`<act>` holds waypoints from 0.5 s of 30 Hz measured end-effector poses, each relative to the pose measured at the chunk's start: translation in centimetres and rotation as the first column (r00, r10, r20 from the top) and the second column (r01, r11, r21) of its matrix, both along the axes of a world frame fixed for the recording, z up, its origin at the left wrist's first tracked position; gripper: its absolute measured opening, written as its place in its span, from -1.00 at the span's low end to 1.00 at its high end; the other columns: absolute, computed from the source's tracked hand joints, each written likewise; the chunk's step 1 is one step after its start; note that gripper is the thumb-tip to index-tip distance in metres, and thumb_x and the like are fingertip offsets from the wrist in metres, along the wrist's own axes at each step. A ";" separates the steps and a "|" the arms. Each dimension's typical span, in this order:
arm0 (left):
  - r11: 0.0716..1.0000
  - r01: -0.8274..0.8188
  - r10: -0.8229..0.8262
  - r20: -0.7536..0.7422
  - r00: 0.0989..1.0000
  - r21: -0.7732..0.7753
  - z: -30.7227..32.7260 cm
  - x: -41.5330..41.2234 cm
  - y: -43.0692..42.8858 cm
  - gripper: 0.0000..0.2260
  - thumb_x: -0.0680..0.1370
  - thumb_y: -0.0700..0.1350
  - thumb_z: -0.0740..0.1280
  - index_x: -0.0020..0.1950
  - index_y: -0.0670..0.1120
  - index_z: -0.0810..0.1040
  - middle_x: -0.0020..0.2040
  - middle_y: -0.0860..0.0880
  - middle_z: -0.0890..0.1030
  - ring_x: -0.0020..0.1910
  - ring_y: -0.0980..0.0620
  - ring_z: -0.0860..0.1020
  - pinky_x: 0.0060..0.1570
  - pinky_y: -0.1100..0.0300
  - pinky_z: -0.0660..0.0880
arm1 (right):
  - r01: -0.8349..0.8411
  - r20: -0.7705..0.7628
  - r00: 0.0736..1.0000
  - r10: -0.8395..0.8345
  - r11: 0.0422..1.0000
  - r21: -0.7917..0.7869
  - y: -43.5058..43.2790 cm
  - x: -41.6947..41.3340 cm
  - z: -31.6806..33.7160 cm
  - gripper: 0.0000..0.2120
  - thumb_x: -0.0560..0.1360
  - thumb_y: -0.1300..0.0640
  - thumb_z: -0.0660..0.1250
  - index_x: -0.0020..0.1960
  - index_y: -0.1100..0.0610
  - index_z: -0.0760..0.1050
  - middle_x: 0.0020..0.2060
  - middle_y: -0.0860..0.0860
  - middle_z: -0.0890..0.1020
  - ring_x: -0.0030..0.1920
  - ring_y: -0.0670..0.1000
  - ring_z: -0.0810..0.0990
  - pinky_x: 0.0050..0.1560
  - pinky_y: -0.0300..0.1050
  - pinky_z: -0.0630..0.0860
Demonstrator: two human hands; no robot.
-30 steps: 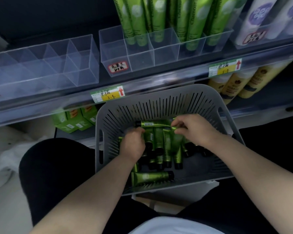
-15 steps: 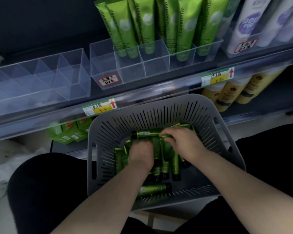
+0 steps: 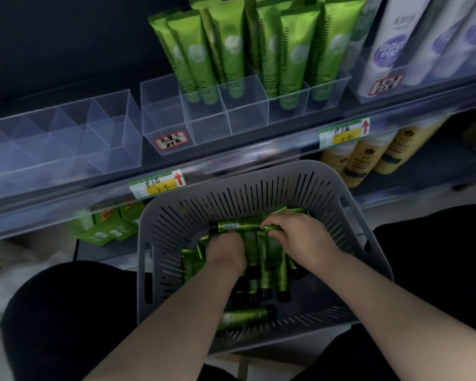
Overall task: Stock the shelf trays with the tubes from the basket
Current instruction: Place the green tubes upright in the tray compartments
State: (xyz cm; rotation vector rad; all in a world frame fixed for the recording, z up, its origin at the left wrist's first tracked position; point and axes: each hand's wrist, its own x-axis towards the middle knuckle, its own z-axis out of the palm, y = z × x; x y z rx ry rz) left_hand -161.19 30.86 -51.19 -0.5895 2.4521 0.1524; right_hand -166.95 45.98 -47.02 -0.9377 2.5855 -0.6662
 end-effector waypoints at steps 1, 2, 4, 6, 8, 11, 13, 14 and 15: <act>1.000 0.000 0.000 0.022 1.000 0.010 0.2 -0.1 0.0 -0.85 0.46 -0.30 0.33 0.01 -0.15 0.55 0.02 -0.12 0.61 0.00 -0.05 0.58 -0.03 0.11 0.59 | 0.001 -0.004 1.000 -0.001 1.000 0.002 0.0 -0.1 0.1 -0.77 0.56 0.09 0.27 0.20 -0.07 0.53 0.13 -0.05 0.60 0.09 0.00 0.57 0.00 -0.01 0.54; 1.000 0.010 -0.011 0.048 0.999 0.018 0.4 -0.1 0.0 -0.85 0.46 -0.26 0.35 0.01 -0.13 0.54 0.02 -0.10 0.59 0.01 -0.04 0.57 -0.02 0.12 0.59 | 0.001 -0.007 1.000 -0.001 1.000 0.007 -0.1 -0.1 0.2 -0.77 0.57 0.09 0.27 0.20 -0.07 0.53 0.13 -0.05 0.60 0.09 0.01 0.57 0.00 -0.01 0.54; 0.998 0.053 -0.055 0.084 0.995 0.020 0.6 0.1 0.3 -0.81 0.47 -0.16 0.38 0.06 -0.12 0.51 0.06 -0.09 0.56 0.07 -0.03 0.52 0.01 0.13 0.57 | 0.004 -0.012 1.000 -0.004 1.000 0.022 -0.2 -0.2 0.4 -0.77 0.57 0.08 0.26 0.20 -0.08 0.53 0.13 -0.06 0.60 0.09 0.01 0.57 -0.01 -0.03 0.54; 0.994 0.108 -0.107 0.075 0.991 -0.016 0.5 0.8 1.0 -0.78 0.50 -0.07 0.36 0.10 -0.12 0.51 0.09 -0.11 0.52 0.14 -0.05 0.46 0.05 0.12 0.53 | 0.014 -0.010 1.000 -0.014 0.999 0.029 -0.2 -0.2 0.6 -0.77 0.57 0.08 0.27 0.21 -0.07 0.52 0.14 -0.06 0.59 0.10 0.00 0.56 0.02 -0.05 0.52; 0.987 0.149 -0.147 0.029 0.989 -0.064 0.2 1.3 1.3 -0.80 0.52 -0.06 0.32 0.09 -0.12 0.53 0.09 -0.13 0.53 0.16 -0.07 0.44 0.02 0.13 0.52 | 0.025 -0.006 1.000 -0.025 0.999 0.031 -0.2 -0.1 0.8 -0.75 0.56 0.08 0.28 0.23 -0.05 0.51 0.15 -0.06 0.60 0.12 0.00 0.56 0.04 -0.07 0.51; 0.984 0.168 -0.168 0.001 0.986 -0.057 0.5 1.6 1.0 -0.87 0.51 -0.07 0.32 -0.02 -0.10 0.55 -0.01 -0.08 0.60 -0.02 -0.02 0.54 -0.15 0.16 0.54 | 0.036 0.000 0.999 -0.036 0.999 0.038 0.1 -0.1 1.0 -0.75 0.55 0.07 0.29 0.22 -0.03 0.51 0.12 -0.05 0.61 0.10 0.00 0.57 0.04 -0.09 0.51; 0.979 0.194 -0.193 0.020 0.981 -0.065 1.0 1.9 0.6 -0.84 0.49 -0.02 0.34 -0.02 -0.09 0.54 -0.06 -0.05 0.59 -0.10 0.01 0.55 -0.20 0.18 0.55 | 0.048 0.010 0.999 -0.048 0.998 0.033 0.4 0.0 1.4 -0.78 0.55 0.07 0.29 0.19 -0.04 0.53 0.09 -0.04 0.62 0.07 0.01 0.57 0.02 -0.07 0.52; 0.976 0.207 -0.205 0.034 0.978 -0.073 1.3 2.0 0.5 -0.82 0.49 0.00 0.35 0.00 -0.08 0.54 -0.07 -0.04 0.58 -0.11 0.01 0.55 -0.20 0.18 0.54 | 0.052 0.011 0.999 -0.053 0.998 0.025 0.5 0.0 1.6 -0.79 0.55 0.07 0.29 0.17 -0.04 0.53 0.07 -0.05 0.62 0.06 0.01 0.57 0.02 -0.06 0.52; 0.970 0.227 -0.224 0.051 0.973 -0.088 1.4 2.1 0.6 -0.80 0.49 0.02 0.35 0.01 -0.08 0.54 -0.08 -0.04 0.57 -0.11 0.01 0.54 -0.22 0.18 0.53 | 0.057 0.012 0.998 -0.057 0.998 0.015 0.6 0.1 1.9 -0.80 0.55 0.07 0.30 0.16 -0.05 0.53 0.06 -0.06 0.62 0.06 0.01 0.57 0.01 -0.05 0.52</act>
